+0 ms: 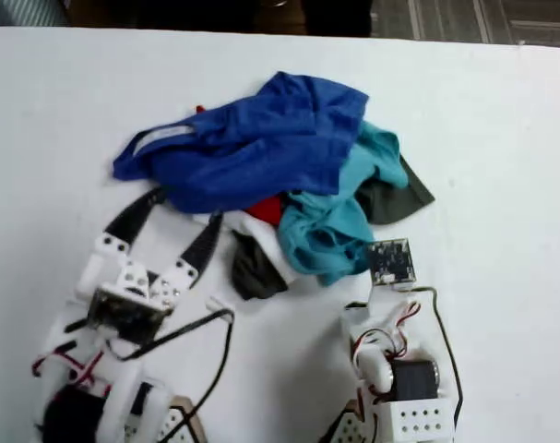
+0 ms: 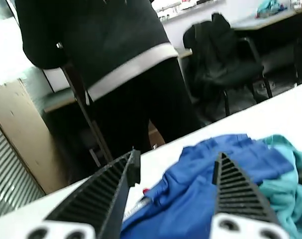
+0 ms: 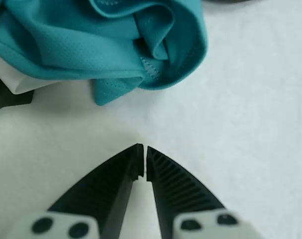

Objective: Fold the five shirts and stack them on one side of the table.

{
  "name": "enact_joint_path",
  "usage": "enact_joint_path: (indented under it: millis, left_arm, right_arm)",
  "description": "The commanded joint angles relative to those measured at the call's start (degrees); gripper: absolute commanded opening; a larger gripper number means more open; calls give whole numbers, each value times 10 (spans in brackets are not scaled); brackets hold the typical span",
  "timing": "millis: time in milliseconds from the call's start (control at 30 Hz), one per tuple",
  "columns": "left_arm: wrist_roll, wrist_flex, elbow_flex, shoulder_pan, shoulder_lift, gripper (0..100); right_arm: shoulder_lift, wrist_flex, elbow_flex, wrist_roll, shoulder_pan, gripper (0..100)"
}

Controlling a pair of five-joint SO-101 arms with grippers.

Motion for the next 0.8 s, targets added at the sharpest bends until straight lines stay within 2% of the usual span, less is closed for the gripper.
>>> enact_joint_path:
  millis: [0,167,333,433,767]
  left_arm:
    - [6,2,-70,-2,61,254]
    - [6,16,-178,-16,223,255]
    - [10,113,-307,-10,440,255]
    - [11,142,-364,-10,562,256]
    - [11,102,-469,25,883,257]
  right_arm:
    - [-7,5,3,4,4,20]
    - [-7,5,3,4,4,20]
    - [-7,5,3,4,4,20]
    - [-7,5,3,4,4,20]
    - [-7,5,3,4,4,20]
